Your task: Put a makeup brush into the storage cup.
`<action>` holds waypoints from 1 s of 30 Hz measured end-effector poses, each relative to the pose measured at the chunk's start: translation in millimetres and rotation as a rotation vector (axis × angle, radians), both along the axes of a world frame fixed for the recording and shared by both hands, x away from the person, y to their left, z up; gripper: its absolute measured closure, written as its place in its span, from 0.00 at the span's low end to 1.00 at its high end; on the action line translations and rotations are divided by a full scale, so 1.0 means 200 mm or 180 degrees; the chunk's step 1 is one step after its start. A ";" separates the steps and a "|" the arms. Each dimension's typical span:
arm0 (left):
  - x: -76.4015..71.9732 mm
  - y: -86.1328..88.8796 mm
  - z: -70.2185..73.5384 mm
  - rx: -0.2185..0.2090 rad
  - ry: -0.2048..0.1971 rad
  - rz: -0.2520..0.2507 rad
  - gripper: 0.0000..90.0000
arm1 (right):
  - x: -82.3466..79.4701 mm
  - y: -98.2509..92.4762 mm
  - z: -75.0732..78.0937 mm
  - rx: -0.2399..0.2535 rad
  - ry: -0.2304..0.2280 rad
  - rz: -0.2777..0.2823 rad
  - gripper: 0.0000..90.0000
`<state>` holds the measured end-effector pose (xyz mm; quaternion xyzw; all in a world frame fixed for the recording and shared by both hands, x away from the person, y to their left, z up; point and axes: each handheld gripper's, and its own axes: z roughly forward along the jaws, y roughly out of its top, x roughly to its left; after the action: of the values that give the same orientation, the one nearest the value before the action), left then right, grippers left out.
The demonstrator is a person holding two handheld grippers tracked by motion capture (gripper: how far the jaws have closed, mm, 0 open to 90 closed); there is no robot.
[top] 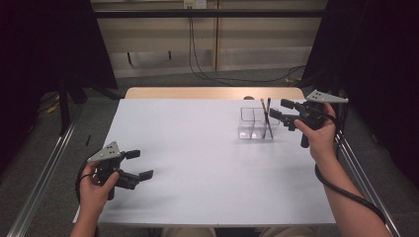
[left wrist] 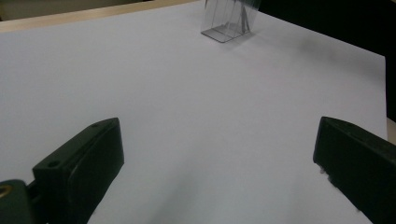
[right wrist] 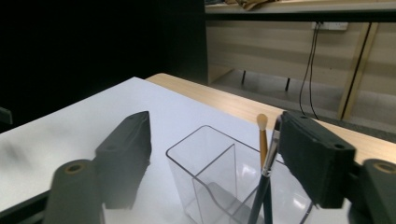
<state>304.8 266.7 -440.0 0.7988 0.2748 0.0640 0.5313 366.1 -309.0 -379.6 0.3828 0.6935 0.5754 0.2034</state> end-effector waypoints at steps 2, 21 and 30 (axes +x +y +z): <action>0.00 0.00 0.00 0.0003 -0.0010 0.0002 0.02 | -0.02 0.00 -0.01 0.0044 -0.0022 0.0039 0.24; 0.00 0.00 0.00 -0.0001 -0.0015 0.0010 0.02 | -0.18 -0.01 -0.06 -0.0055 -0.0130 0.0125 0.09; 0.00 0.00 0.00 -0.0009 -0.0017 0.0015 0.02 | -0.24 -0.01 -0.07 -0.0077 -0.0160 0.0158 0.07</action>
<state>304.6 267.0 -439.3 0.7972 0.2754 0.0669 0.5331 318.0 -311.4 -393.5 0.3484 0.7044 0.5813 0.2110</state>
